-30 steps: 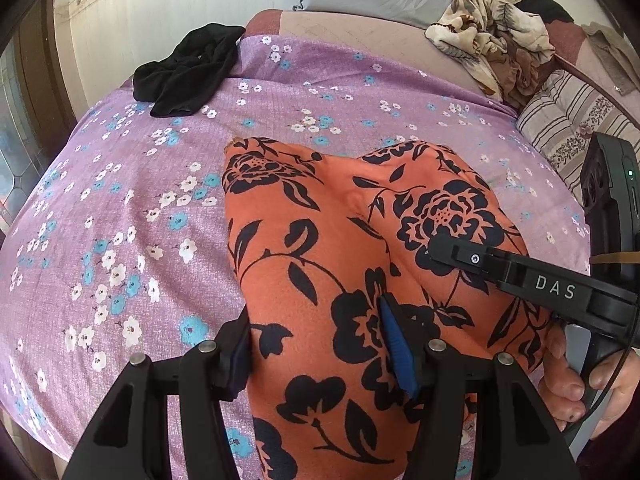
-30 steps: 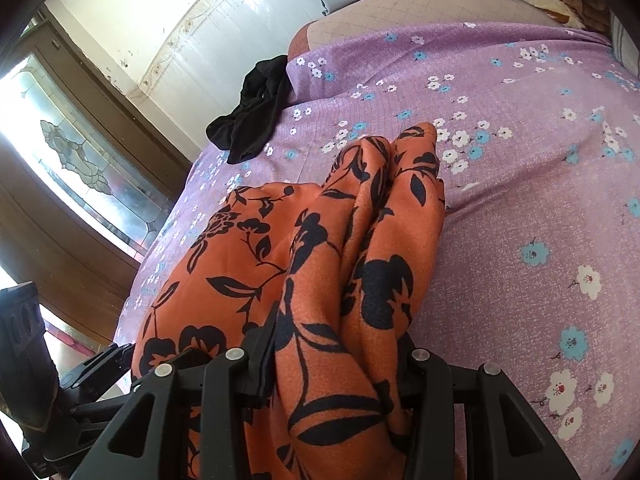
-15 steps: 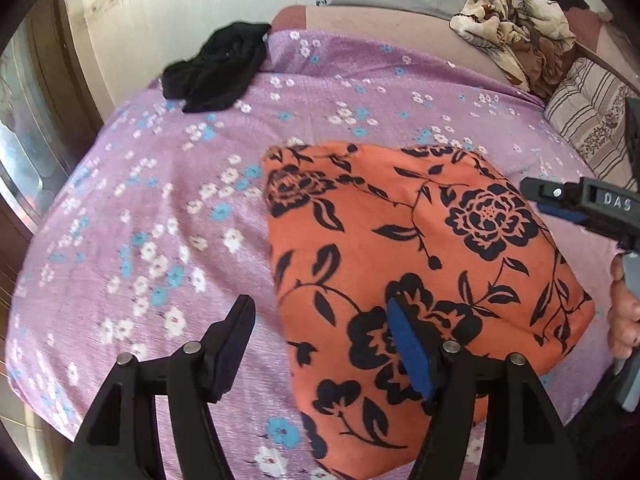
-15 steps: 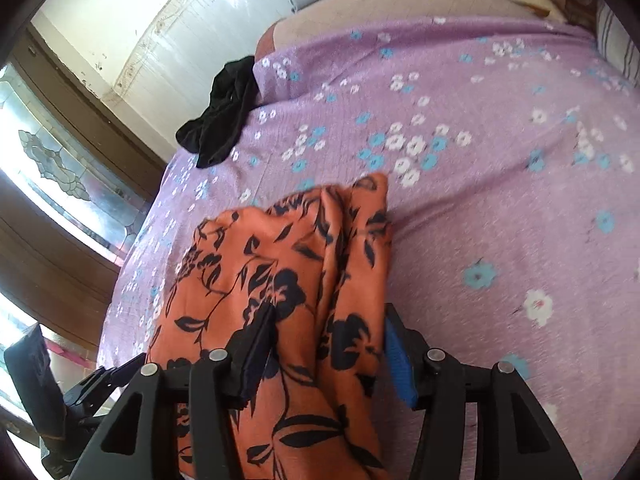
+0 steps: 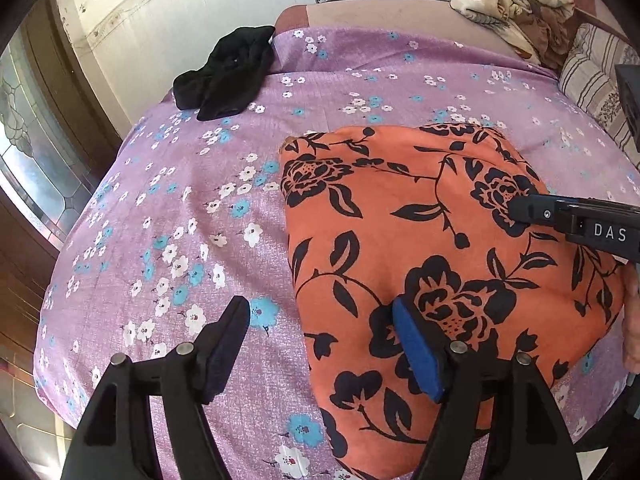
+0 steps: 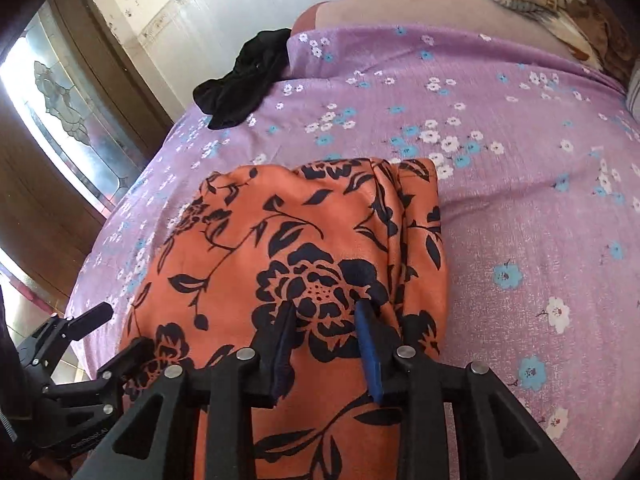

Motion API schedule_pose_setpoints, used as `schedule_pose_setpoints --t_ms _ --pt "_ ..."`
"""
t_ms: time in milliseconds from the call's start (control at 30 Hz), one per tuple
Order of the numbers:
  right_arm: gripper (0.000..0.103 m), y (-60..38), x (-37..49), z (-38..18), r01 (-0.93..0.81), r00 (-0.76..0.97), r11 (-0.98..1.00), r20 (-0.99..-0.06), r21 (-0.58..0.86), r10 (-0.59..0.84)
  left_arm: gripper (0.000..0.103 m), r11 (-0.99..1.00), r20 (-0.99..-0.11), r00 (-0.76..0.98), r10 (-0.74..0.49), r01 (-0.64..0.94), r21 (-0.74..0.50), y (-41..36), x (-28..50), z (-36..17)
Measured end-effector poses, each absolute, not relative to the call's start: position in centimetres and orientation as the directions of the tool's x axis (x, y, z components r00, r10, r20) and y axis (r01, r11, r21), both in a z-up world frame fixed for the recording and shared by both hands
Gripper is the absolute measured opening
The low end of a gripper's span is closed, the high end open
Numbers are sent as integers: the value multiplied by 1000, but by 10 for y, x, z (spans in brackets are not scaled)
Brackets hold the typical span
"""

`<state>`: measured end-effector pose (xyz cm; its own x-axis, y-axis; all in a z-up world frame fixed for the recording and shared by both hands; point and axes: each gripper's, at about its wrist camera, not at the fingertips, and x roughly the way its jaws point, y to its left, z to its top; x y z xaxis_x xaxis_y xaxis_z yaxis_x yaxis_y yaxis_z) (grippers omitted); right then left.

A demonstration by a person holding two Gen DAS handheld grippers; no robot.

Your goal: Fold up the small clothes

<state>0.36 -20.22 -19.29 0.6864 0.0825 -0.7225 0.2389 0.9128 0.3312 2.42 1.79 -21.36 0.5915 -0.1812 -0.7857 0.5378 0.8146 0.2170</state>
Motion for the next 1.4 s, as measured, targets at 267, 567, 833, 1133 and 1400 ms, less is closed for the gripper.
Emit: schedule_pose_setpoints --t_ms 267,567,833,1133,1400 --pt "33 -192 -25 -172 254 730 920 -684 299 20 77 855 -776 609 -165 480 195 27 17 -196" --pt "52 -171 -95 -124 314 788 927 -601 206 -133 78 908 -691 703 -165 382 172 55 -16 -139" --pt "61 -155 -132 -95 351 779 920 -598 172 -186 92 923 -611 764 -206 359 138 64 -47 -97" --pt "61 -131 -156 -78 346 778 932 -588 108 -220 96 924 -586 783 -209 354 143 64 -65 -75" --pt "61 -131 -163 -52 345 801 933 -551 103 -235 97 938 -529 829 -181 307 162 77 -72 -49"
